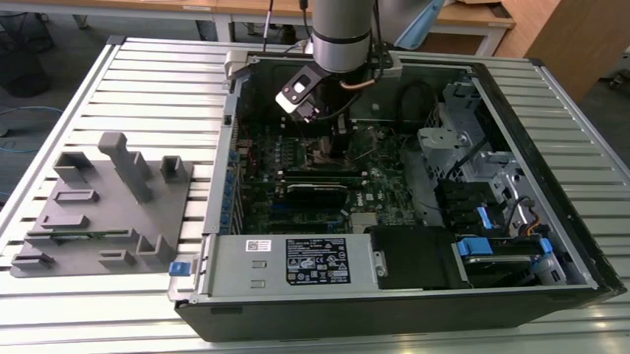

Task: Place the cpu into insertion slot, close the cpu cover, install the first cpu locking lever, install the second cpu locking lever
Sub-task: 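Place the cpu into insertion slot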

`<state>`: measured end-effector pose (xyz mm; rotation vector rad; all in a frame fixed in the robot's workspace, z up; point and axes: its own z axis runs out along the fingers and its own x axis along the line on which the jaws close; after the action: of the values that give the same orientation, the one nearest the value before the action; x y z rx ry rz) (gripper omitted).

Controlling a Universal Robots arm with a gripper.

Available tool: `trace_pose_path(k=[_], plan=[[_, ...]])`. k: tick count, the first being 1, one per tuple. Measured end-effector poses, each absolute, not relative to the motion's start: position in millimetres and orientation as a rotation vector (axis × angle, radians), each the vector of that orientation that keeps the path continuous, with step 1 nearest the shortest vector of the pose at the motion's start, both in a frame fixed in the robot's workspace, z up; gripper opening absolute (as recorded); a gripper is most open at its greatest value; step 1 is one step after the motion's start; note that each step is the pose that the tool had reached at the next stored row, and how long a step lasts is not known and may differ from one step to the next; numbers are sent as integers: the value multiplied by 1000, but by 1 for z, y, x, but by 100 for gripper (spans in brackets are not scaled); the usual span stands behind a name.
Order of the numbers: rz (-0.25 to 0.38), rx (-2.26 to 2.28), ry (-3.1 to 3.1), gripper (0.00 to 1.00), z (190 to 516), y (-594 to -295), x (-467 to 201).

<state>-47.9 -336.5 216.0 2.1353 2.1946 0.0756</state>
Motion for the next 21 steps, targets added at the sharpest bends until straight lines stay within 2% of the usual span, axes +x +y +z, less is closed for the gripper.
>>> trace_pose_path(k=[21], plan=[[75, 2149, 2181, 54, 202, -336, -54]])
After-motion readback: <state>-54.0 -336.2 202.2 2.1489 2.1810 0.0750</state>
